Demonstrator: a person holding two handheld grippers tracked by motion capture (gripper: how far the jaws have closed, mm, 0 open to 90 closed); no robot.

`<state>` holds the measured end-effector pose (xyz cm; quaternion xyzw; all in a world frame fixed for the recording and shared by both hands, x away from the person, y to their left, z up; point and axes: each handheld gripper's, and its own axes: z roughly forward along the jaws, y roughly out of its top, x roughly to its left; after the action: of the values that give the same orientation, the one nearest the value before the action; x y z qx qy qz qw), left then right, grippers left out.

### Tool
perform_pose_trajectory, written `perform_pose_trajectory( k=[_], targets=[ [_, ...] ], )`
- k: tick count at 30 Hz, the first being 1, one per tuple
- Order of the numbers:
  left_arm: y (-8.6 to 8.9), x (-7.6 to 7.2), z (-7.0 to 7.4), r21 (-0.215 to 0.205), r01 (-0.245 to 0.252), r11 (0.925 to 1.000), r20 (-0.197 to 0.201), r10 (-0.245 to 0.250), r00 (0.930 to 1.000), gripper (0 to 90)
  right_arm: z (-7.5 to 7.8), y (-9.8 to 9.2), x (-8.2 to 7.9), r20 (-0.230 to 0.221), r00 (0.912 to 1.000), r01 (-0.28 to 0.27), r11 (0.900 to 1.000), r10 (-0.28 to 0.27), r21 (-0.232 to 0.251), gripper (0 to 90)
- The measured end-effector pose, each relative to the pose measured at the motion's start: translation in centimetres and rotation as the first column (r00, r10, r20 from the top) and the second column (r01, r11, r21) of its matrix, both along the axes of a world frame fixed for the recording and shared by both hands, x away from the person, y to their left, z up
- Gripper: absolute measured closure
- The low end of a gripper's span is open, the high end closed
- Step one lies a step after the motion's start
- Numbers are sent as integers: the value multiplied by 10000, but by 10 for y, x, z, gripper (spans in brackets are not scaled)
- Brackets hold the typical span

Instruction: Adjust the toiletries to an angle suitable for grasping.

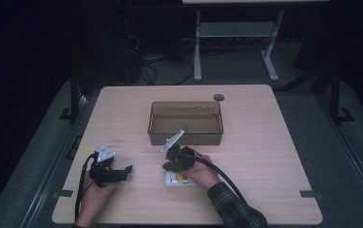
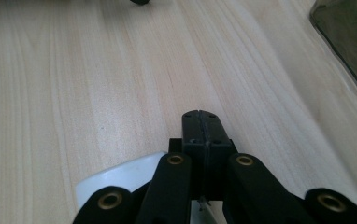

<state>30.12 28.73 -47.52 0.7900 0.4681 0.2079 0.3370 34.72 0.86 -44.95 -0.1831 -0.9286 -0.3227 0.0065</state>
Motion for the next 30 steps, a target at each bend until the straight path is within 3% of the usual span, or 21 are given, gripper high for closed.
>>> perform_pose_trajectory(
  k=[6, 14, 19, 24, 30],
  targets=[
    [0, 0, 0, 9, 2, 10000, -2, -2, 10000, 121, 3, -10, 2, -44, 9992, 403, 9989, -402, 239, 895],
    [0, 0, 0, -15, -16, 10000, 14, 16, 10000, 121, 15, -44, -2, 151, 9934, 1119, 9912, -1133, 713, 895],
    [0, 0, 0, -29, -26, 10000, -3, 26, 10000, 121, 21, -73, -6, 293, 9835, 1740, 9784, -1783, 1117, 895],
    [0, 0, 0, -15, 27, 10000, 9, -27, 10000, 122, 23, -88, -9, 393, 9780, 1989, 9728, -2048, 1183, 895],
    [-1, -1, 0, -24, -10, 10000, 4, 10, 10000, 122, 25, -110, -16, 449, 9659, 2463, 9586, -2549, 1427, 895]
  ],
)
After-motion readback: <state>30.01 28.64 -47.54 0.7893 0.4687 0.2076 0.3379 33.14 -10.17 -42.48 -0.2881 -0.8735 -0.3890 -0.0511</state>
